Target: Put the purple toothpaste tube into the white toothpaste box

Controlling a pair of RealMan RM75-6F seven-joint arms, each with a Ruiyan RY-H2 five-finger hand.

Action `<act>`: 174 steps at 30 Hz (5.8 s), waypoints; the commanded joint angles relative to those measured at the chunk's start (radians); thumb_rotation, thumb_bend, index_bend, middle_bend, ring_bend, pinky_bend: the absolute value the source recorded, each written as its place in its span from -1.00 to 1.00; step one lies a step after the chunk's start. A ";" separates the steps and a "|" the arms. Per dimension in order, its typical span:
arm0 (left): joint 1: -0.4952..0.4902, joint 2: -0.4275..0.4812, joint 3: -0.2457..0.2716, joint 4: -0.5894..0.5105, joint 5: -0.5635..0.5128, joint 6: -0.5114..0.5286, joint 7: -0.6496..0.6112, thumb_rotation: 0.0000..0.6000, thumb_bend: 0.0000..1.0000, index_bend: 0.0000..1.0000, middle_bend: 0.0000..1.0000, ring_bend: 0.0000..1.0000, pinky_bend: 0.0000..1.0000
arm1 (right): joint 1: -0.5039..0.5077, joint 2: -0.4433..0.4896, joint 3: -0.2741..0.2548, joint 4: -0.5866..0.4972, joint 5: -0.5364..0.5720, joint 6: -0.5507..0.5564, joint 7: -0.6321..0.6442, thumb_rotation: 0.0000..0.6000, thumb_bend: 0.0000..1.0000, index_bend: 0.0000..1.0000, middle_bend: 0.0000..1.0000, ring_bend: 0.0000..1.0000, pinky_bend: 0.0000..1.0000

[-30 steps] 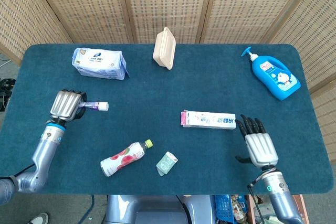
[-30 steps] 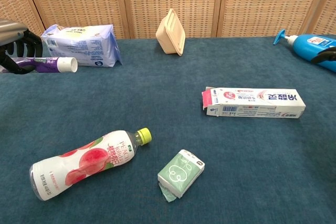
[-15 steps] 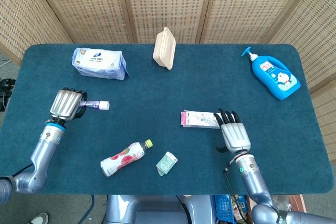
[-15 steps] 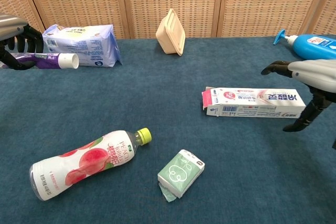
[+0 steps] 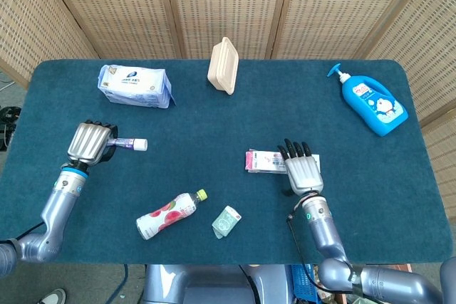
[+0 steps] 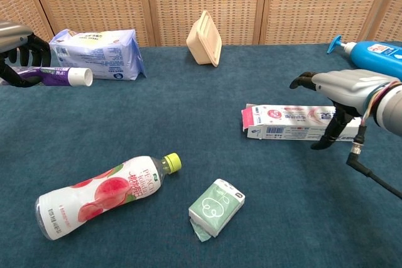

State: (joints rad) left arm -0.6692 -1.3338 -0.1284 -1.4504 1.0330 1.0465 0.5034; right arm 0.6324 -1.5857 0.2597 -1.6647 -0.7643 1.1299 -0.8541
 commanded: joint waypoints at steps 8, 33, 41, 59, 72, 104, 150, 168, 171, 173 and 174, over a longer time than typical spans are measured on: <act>0.007 0.000 0.004 -0.002 0.019 0.003 -0.015 1.00 0.09 0.53 0.18 -0.12 -0.19 | 0.050 -0.041 -0.003 0.104 0.073 -0.016 -0.015 1.00 -1.00 -0.80 -1.00 -1.00 -1.00; 0.009 -0.002 0.000 -0.024 0.025 0.006 -0.004 1.00 0.09 0.53 0.18 -0.12 -0.19 | 0.069 -0.145 -0.036 0.298 -0.020 -0.056 0.162 1.00 -1.00 -0.39 -0.58 -0.83 -0.74; 0.014 -0.004 0.003 -0.008 0.027 0.004 -0.015 1.00 0.09 0.53 0.18 -0.12 -0.19 | 0.067 -0.183 -0.041 0.350 -0.091 -0.013 0.202 1.00 -0.85 0.02 -0.11 -0.28 -0.29; 0.025 0.004 0.010 -0.052 0.080 0.014 -0.055 1.00 0.09 0.53 0.18 -0.12 -0.19 | 0.032 -0.157 0.005 0.211 -0.089 0.041 0.246 1.00 -0.80 0.15 -0.01 -0.18 -0.15; 0.018 -0.042 0.026 -0.086 0.111 0.021 -0.002 1.00 0.09 0.53 0.18 -0.12 -0.19 | 0.053 -0.111 0.051 0.021 -0.048 0.081 0.201 1.00 -0.80 0.15 -0.01 -0.18 -0.15; -0.040 -0.154 -0.005 -0.167 0.026 0.021 0.109 1.00 0.09 0.53 0.18 -0.12 -0.19 | 0.100 -0.160 0.043 0.013 -0.072 0.087 0.249 1.00 -0.80 0.15 -0.01 -0.18 -0.14; -0.200 -0.094 -0.036 -0.442 -0.288 0.094 0.531 1.00 0.09 0.53 0.18 -0.11 -0.19 | 0.128 -0.240 0.014 0.033 -0.094 0.084 0.249 1.00 -0.80 0.15 -0.01 -0.18 -0.14; -0.295 -0.121 -0.033 -0.536 -0.374 0.186 0.617 1.00 0.09 0.53 0.19 -0.10 -0.19 | 0.124 -0.261 0.007 0.043 -0.095 0.081 0.250 1.00 -0.80 0.16 -0.01 -0.18 -0.14; -0.313 -0.126 -0.026 -0.545 -0.389 0.198 0.643 1.00 0.09 0.53 0.19 -0.10 -0.19 | 0.125 -0.268 0.005 0.049 -0.099 0.078 0.251 1.00 -0.80 0.15 -0.01 -0.18 -0.14; -0.326 -0.131 -0.021 -0.551 -0.391 0.206 0.659 1.00 0.09 0.53 0.19 -0.10 -0.19 | 0.125 -0.274 0.005 0.052 -0.100 0.077 0.253 1.00 -0.80 0.15 -0.01 -0.18 -0.14; -0.331 -0.133 -0.019 -0.553 -0.389 0.211 0.666 1.00 0.09 0.53 0.19 -0.10 -0.19 | 0.125 -0.276 0.005 0.053 -0.100 0.076 0.254 1.00 -0.80 0.15 -0.01 -0.18 -0.14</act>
State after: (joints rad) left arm -0.9941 -1.4632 -0.1508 -1.9993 0.6447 1.2520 1.1625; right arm 0.7571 -1.8604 0.2644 -1.6123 -0.8640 1.2064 -0.6006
